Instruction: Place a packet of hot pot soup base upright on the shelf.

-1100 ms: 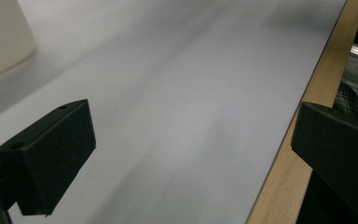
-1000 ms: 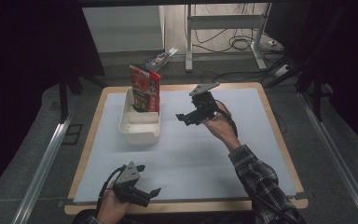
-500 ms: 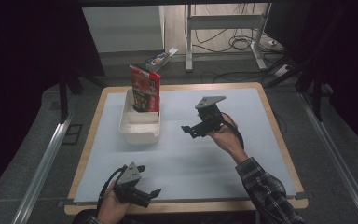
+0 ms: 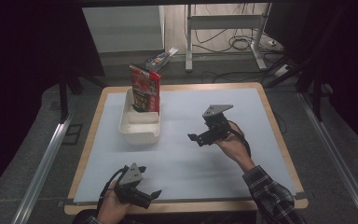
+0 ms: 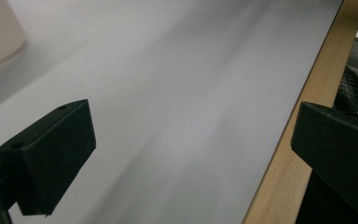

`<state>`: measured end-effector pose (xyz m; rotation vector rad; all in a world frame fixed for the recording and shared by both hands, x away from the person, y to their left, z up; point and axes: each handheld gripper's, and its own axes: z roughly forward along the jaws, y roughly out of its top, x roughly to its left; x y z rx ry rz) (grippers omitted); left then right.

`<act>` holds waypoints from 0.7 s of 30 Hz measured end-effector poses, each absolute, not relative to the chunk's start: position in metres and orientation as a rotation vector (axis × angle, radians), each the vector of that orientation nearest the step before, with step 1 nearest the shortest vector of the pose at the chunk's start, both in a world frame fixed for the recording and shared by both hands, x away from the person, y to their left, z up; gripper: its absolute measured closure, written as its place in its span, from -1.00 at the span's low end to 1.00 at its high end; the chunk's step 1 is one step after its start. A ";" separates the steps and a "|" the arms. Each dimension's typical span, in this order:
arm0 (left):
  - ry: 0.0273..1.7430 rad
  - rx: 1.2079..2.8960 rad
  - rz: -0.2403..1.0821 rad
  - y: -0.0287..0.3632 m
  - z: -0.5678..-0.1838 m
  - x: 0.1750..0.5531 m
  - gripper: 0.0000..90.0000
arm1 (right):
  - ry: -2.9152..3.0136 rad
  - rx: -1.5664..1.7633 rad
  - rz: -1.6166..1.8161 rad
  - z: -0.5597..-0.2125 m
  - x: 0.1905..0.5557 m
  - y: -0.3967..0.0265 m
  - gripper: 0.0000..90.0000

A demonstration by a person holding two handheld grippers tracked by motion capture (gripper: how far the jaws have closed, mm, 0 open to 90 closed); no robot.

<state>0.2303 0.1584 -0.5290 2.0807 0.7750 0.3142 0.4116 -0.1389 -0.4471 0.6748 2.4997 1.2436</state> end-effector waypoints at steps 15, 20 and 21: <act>0.775 2.086 0.325 0.158 -0.529 0.230 -1.00 | 2.492 0.692 1.255 -0.450 0.385 -0.161 -1.00; 0.775 2.088 0.328 0.158 -0.529 0.230 -1.00 | 2.481 0.709 1.251 -0.450 0.376 -0.174 -1.00; 0.775 2.089 0.329 0.158 -0.529 0.230 -1.00 | 2.481 0.715 1.249 -0.450 0.374 -0.176 -1.00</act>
